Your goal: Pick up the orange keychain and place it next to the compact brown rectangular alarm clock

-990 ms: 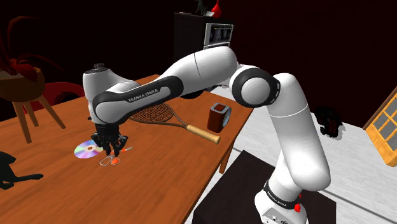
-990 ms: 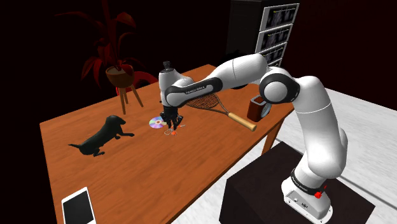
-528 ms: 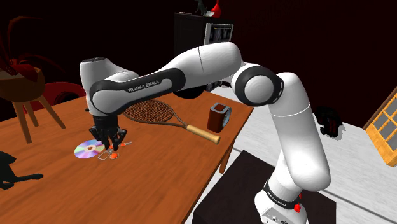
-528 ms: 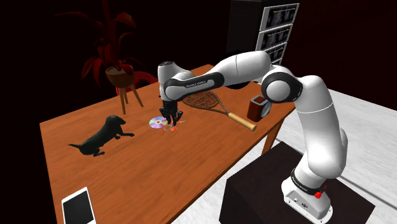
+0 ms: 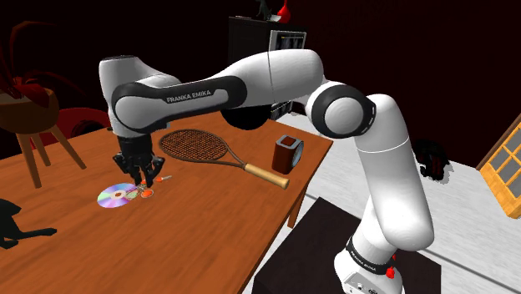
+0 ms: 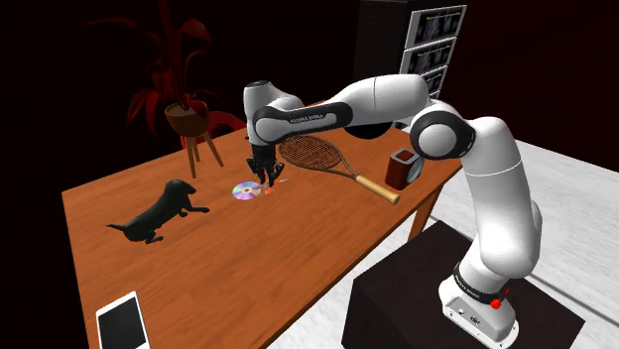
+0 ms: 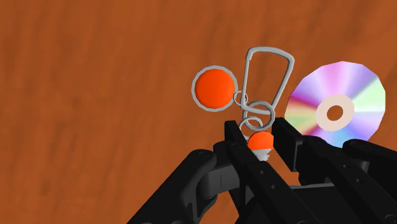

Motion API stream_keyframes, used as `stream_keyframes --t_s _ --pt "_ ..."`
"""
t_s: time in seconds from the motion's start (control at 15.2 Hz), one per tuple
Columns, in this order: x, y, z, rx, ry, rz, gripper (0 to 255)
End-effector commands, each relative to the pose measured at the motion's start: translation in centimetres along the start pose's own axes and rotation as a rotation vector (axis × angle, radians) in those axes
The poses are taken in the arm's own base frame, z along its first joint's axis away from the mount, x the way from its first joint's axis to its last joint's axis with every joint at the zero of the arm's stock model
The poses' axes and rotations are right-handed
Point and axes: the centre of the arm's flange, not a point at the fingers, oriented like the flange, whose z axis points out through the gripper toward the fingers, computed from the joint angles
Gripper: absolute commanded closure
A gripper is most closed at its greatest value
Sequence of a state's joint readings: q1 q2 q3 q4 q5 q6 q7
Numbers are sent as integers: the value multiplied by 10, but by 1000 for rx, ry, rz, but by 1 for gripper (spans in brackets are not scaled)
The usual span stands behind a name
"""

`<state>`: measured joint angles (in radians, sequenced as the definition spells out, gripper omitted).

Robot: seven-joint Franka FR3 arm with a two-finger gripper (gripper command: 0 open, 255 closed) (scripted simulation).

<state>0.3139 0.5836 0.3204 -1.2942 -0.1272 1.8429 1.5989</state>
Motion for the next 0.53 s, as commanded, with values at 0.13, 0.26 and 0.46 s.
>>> stream_keyframes --t_s 0.13,0.26,0.46 --pt "-2 1 -21 0 0 0 255" --pt "-3 1 -32 0 0 0 255" --pt "-4 1 -47 0 0 0 255"
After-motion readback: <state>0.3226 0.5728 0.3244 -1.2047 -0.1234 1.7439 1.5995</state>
